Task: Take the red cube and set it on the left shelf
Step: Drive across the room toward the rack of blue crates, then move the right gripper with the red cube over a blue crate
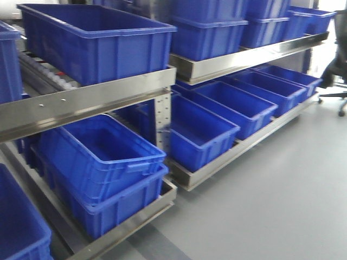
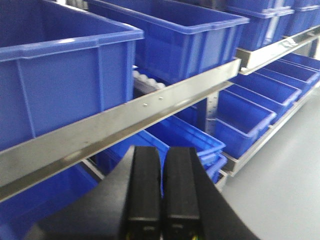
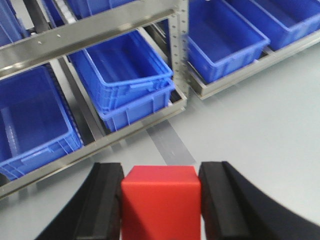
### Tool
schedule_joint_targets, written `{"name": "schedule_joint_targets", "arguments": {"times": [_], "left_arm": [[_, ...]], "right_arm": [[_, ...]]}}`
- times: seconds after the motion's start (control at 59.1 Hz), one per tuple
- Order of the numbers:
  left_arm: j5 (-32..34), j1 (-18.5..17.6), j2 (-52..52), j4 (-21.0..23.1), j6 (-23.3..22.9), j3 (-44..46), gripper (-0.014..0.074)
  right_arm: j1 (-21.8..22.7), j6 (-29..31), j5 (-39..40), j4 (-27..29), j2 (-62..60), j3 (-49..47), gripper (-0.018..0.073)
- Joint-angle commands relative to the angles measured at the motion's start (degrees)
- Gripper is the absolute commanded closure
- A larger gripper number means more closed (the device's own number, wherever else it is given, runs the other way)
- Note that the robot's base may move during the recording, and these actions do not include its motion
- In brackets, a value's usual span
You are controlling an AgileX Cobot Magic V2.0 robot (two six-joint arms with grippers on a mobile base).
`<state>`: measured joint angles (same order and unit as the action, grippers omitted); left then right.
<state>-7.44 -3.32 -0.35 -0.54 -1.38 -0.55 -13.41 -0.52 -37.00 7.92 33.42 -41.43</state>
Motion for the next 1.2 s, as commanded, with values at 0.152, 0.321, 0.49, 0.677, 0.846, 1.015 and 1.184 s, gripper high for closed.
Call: {"name": "schedule_joint_targets", "arguments": {"times": [0.152,0.321,0.49,0.677,0.846,1.015,1.184], "left_arm": [[5.0,-0.4,-0.9,0.2,0.0,-1.3,0.0495],[5.0,-0.4,-0.9,0.2,0.0,-1.3,0.0495],[5.0,-0.4,-0.9,0.2,0.0,-1.3,0.0495],[5.0,-0.4,-0.9,0.2,0.0,-1.3,0.0495],[5.0,-0.4,-0.9,0.2,0.0,-1.3,0.0495],[5.0,-0.4,-0.9,0.2,0.0,-1.3,0.0495],[5.0,-0.4,-0.9,0.2,0.0,-1.3,0.0495]], "right_arm": [[0.1,0.5,4.3,0.2,0.0,-1.4,0.0505],[0.1,0.5,4.3,0.2,0.0,-1.4,0.0505],[0.1,0.5,4.3,0.2,0.0,-1.4,0.0505],[0.1,0.5,4.3,0.2,0.0,-1.4,0.0505],[0.1,0.5,4.3,0.2,0.0,-1.4,0.0505],[0.1,0.5,4.3,0.2,0.0,-1.4,0.0505],[0.1,0.5,4.3,0.2,0.0,-1.4,0.0505]]}}
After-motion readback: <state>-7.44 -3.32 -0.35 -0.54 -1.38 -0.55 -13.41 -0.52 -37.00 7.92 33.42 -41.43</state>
